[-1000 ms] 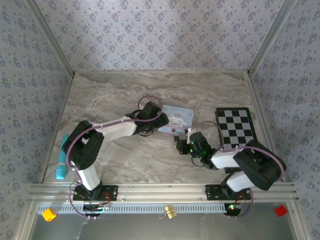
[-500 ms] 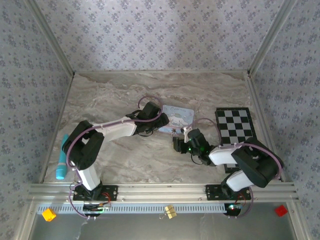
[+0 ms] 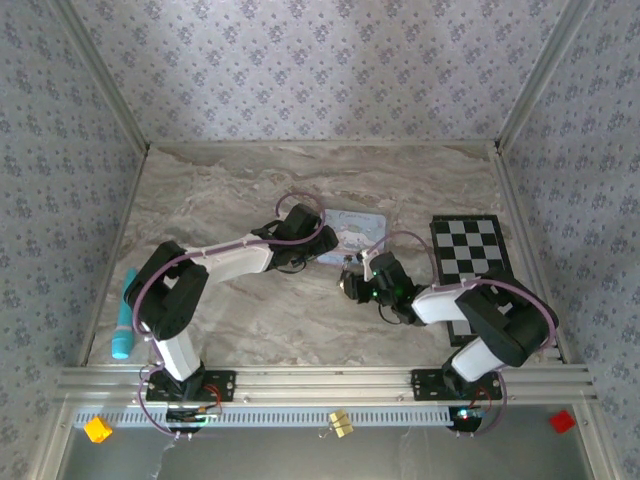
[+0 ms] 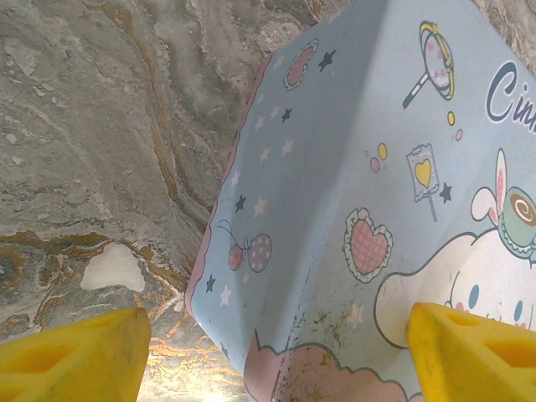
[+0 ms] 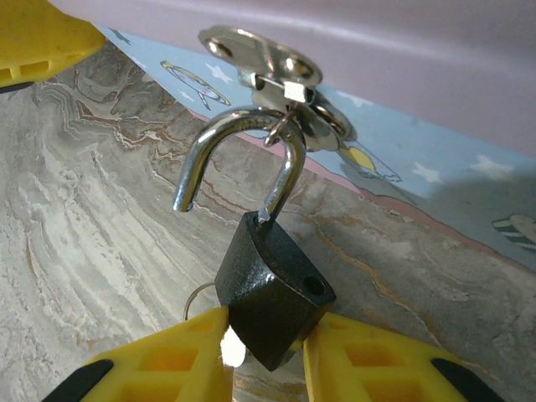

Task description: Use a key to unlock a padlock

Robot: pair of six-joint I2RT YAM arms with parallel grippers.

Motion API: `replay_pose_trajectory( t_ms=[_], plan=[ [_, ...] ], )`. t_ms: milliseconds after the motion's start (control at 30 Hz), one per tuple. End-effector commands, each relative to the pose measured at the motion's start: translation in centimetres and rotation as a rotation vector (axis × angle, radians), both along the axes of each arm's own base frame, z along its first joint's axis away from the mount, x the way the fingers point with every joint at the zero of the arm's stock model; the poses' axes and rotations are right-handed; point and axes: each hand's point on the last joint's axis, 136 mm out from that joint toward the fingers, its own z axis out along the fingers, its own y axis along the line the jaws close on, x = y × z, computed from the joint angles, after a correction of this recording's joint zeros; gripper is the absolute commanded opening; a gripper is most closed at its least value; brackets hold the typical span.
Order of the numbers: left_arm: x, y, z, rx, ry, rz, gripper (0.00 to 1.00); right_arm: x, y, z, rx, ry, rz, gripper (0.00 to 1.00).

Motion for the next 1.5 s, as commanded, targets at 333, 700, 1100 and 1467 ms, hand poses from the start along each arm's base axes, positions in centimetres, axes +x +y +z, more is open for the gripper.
replay_pose_trajectory(
  t_ms=[333,700,1100,1467],
  plan=[
    [-4.0,1.5,-4.1,0.103,0.153,-0.048,0.8,1.5,-1.3,-0.8,-0.086,0.002,-0.073,0.51],
    [-4.2,1.3,-3.8,0.094,0.152,-0.053,0.8,1.7,0.3,-2.2,-0.03,0.067,-0.08,0.44],
    [-4.4,2.5,-4.3,0.117,0.156,-0.006,0.8,1.2,-0.2,-1.7,0.061,0.092,-0.106,0.1],
    [-4.4,3.2,-4.3,0.112,0.15,0.047,0.8,1.3,-1.9,0.4,0.24,0.114,-0.228,0.0]
  ],
)
